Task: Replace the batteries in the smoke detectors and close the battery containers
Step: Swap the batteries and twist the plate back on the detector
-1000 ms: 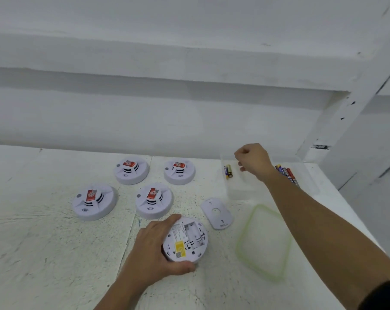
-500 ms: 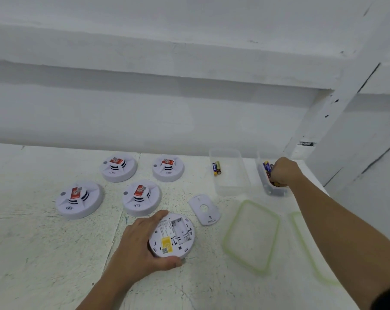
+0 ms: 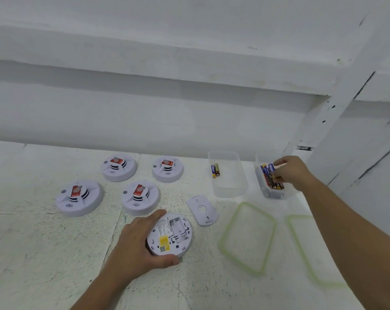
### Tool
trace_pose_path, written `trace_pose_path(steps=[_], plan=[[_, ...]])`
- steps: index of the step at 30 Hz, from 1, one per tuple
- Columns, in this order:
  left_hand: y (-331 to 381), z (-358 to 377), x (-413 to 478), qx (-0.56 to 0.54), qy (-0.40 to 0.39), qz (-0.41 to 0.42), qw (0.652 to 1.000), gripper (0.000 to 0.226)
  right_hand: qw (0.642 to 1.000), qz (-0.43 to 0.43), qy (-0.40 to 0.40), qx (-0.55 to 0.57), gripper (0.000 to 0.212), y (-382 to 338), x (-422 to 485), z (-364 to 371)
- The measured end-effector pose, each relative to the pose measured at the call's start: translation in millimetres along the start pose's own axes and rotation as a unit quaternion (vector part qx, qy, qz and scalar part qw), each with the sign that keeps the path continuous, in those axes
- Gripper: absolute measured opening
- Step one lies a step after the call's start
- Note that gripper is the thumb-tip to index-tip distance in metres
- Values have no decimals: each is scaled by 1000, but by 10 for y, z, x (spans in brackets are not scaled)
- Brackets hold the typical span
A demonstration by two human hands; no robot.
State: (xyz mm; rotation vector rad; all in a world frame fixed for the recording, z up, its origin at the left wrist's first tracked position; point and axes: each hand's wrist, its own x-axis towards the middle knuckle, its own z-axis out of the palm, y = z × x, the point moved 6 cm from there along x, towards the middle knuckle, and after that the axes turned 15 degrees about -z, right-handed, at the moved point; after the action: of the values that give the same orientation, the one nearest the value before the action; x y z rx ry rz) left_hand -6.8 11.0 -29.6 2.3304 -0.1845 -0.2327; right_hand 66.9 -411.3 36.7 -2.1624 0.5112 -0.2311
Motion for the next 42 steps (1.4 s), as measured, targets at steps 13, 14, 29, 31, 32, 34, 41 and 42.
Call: trace_pose_path(steps=[13, 14, 29, 31, 32, 34, 41, 42], plan=[[39, -16, -4, 6, 9, 11, 1000, 103, 966, -128, -172, 146, 14, -905, -1606, 1085], [31, -15, 0, 9, 7, 9, 1000, 104, 965, -144, -186, 114, 14, -912, -1736, 1218], [-80, 44, 10, 23, -24, 7, 999, 120, 906, -371, -164, -120, 22, -986, -2193, 1813], [-86, 43, 8, 16, -26, 6, 1000, 119, 902, -382, -177, -101, 24, -1013, -2188, 1797], [-87, 38, 8, 11, -26, 5, 1000, 118, 898, -386, -187, -97, 25, -1029, -2184, 1780], [-86, 27, 10, 5, -26, 4, 1000, 116, 893, -388, -210, -92, 24, -1047, -2169, 1749], [-72, 28, 12, 10, -22, 7, 1000, 113, 912, -331, -236, -52, 12, -951, -2078, 1729], [-75, 27, 12, 9, -22, 7, 1000, 113, 913, -328, -238, -47, 10, -940, -2070, 1732]])
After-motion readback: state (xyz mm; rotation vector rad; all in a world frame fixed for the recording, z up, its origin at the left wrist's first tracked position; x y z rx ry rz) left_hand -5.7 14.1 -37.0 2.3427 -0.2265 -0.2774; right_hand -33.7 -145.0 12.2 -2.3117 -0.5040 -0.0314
